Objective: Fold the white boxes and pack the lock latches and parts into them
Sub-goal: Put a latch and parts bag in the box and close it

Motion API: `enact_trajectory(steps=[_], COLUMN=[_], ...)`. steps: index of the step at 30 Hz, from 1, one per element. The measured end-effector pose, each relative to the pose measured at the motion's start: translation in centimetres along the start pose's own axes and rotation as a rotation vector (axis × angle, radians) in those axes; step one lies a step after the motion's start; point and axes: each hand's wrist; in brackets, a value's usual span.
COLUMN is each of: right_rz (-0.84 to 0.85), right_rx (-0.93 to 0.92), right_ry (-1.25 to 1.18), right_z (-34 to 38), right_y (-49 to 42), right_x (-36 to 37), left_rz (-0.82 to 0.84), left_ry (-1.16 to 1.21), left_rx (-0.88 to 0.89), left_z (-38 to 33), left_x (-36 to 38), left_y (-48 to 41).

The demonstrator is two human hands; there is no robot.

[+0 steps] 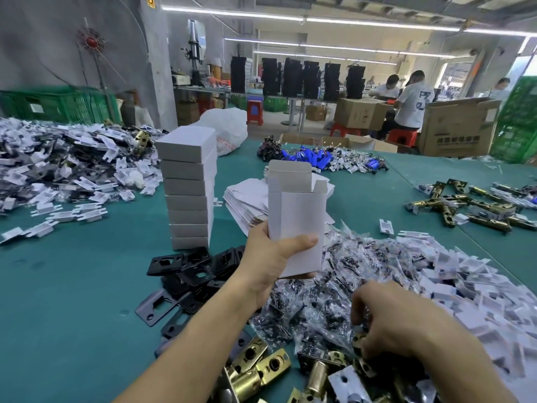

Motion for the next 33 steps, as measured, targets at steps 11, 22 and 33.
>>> enact_trajectory(steps=[11, 22, 33], right_rz=[-0.06, -0.858, -1.068], right_rx=[-0.114, -0.288, -0.556], right_ry=[-0.199, -1.222, -1.246], right_z=[-1.0, -2.6, -2.3], right_y=[-0.1, 1.4, 1.0], right_x=[-1.1, -4.1, -4.1], left_rz=[0.036, 0.205, 0.508], left_ry=[-0.101, -0.39, -0.459], left_rx=[-0.013, -0.153, -0.115], left_z=[0.9, 1.3, 0.9], left_x=[-0.4, -0.8, -0.8], left_y=[-0.3, 0.0, 0.7])
Point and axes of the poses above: each hand's wrist, its own y-axis away from the middle knuckle, its own x-axis out of the palm, z = x × y, and after that the axes turned 1 degree about y, right-handed
